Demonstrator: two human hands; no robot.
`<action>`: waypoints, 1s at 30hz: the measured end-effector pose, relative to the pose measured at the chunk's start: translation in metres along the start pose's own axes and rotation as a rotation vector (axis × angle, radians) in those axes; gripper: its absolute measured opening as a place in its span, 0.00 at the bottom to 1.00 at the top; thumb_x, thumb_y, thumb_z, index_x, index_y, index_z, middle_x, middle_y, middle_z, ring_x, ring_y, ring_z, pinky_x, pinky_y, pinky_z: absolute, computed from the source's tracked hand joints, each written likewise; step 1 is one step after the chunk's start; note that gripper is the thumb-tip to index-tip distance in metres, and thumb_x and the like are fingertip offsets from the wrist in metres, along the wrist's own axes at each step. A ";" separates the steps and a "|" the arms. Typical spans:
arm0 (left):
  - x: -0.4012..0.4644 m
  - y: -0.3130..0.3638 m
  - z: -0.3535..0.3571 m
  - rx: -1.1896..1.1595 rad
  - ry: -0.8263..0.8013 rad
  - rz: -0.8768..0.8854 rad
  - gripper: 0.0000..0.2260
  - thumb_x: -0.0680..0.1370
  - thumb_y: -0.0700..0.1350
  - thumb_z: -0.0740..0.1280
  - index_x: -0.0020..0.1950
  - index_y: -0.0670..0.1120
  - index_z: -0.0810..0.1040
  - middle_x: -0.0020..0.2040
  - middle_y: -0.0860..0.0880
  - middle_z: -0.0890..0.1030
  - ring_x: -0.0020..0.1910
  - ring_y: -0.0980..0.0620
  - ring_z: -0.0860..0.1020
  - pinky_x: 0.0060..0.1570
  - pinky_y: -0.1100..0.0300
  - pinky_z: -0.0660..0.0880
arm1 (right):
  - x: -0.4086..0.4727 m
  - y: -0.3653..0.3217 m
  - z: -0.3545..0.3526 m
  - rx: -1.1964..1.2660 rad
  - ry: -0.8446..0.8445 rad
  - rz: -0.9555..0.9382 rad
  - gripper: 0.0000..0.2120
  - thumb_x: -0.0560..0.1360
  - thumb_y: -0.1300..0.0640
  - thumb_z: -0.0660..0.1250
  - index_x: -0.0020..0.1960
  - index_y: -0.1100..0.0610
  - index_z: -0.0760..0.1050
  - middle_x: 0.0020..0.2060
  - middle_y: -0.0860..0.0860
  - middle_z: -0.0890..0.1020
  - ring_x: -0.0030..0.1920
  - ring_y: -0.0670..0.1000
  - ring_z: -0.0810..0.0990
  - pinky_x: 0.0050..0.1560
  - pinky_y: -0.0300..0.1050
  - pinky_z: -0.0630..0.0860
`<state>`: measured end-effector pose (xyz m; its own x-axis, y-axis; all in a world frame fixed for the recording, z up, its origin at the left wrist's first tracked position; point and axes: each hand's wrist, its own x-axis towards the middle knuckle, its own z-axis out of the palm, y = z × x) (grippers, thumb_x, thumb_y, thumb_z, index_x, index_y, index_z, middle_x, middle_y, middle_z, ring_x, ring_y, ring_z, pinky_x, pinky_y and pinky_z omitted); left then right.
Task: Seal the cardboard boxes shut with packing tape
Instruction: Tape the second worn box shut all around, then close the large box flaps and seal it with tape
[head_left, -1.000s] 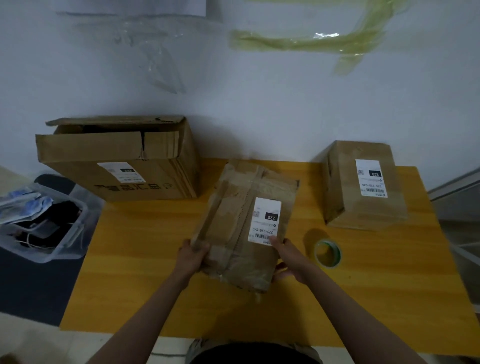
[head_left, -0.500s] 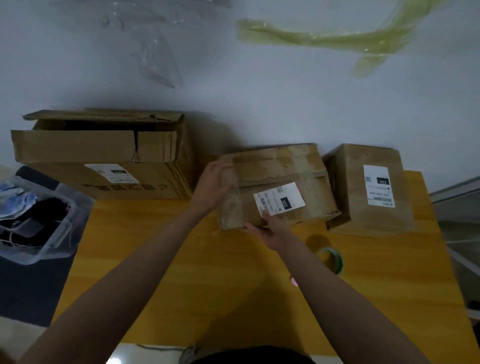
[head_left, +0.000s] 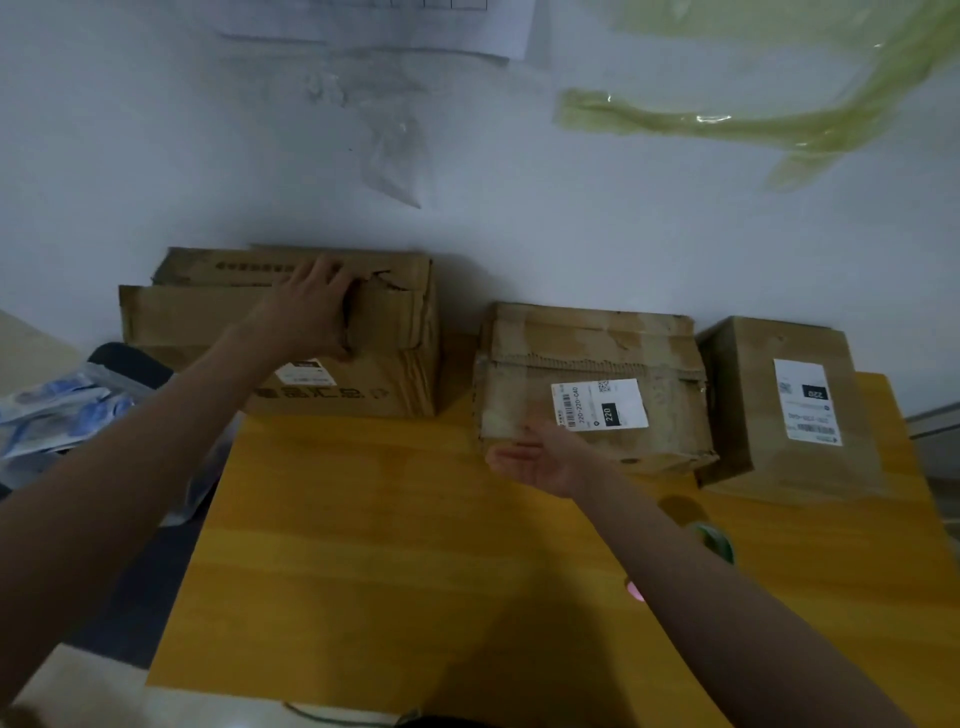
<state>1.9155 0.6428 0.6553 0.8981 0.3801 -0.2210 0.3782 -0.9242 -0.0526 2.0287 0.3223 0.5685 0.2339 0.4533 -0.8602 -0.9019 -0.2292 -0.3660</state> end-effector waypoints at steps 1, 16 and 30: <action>-0.002 0.000 0.005 0.023 0.063 0.022 0.46 0.61 0.57 0.84 0.72 0.43 0.67 0.68 0.40 0.68 0.66 0.36 0.69 0.64 0.38 0.71 | -0.001 0.001 0.003 -0.025 0.000 -0.009 0.09 0.84 0.57 0.61 0.51 0.64 0.72 0.39 0.64 0.83 0.39 0.61 0.85 0.49 0.57 0.83; -0.082 0.018 0.005 -0.234 -0.019 0.133 0.30 0.65 0.66 0.76 0.56 0.48 0.74 0.41 0.50 0.78 0.40 0.50 0.74 0.34 0.66 0.60 | -0.033 0.008 0.097 -0.499 0.012 -0.374 0.28 0.75 0.40 0.71 0.69 0.53 0.70 0.61 0.53 0.78 0.58 0.54 0.80 0.44 0.48 0.84; -0.224 0.132 0.046 -0.439 0.084 0.226 0.28 0.63 0.74 0.64 0.49 0.53 0.69 0.40 0.58 0.72 0.37 0.57 0.66 0.44 0.70 0.60 | -0.080 0.080 0.027 -1.055 0.094 -0.584 0.18 0.79 0.62 0.63 0.67 0.52 0.65 0.56 0.55 0.78 0.53 0.60 0.82 0.45 0.60 0.84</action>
<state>1.7542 0.4343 0.6528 0.9766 0.1904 -0.0996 0.2146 -0.8883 0.4060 1.9278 0.2906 0.6179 0.5725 0.6686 -0.4746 0.0786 -0.6209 -0.7799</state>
